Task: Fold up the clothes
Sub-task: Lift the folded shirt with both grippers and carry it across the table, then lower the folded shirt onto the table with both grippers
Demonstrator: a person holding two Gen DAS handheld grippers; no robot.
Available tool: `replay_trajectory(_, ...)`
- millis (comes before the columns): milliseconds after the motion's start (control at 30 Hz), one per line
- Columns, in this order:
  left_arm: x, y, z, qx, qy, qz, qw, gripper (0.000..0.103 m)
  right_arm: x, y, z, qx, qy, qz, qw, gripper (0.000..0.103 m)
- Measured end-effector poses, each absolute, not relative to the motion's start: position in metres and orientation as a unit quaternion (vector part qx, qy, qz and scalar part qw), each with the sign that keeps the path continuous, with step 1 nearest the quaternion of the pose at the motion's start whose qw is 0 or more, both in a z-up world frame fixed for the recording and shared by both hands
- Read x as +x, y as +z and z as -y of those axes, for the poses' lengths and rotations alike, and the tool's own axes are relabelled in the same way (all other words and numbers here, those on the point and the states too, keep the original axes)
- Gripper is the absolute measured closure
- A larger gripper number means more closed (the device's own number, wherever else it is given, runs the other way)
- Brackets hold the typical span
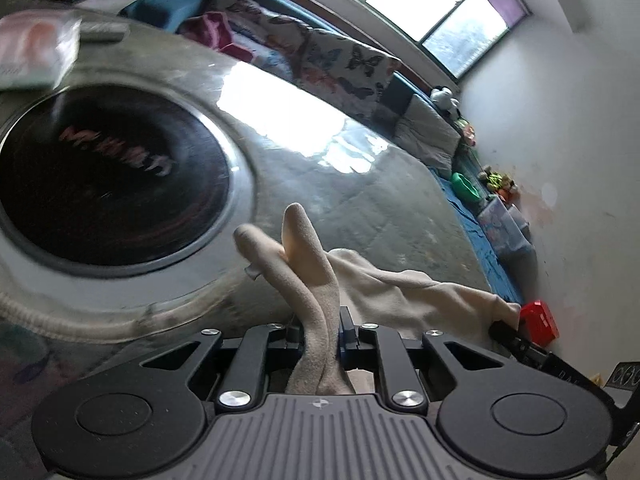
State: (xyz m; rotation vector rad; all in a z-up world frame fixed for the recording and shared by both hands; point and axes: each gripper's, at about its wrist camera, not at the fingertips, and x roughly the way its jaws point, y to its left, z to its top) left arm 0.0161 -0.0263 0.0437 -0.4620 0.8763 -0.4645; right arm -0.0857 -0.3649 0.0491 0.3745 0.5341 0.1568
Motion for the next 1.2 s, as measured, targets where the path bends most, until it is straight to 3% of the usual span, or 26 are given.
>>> replay_trajectory(600, 0.037, 0.065, 0.128, -0.169, -0.285, -0.407, 0.851, 0.088, -0.096, 0.091, 0.424, 0.149, -0.014, -0.222, 0.963, 0.094)
replay_trajectory(1200, 0.041, 0.054, 0.203, -0.119, -0.306, -0.429, 0.842, 0.088, -0.088, 0.075, 0.474, 0.148, -0.07, -0.241, 0.956, 0.094)
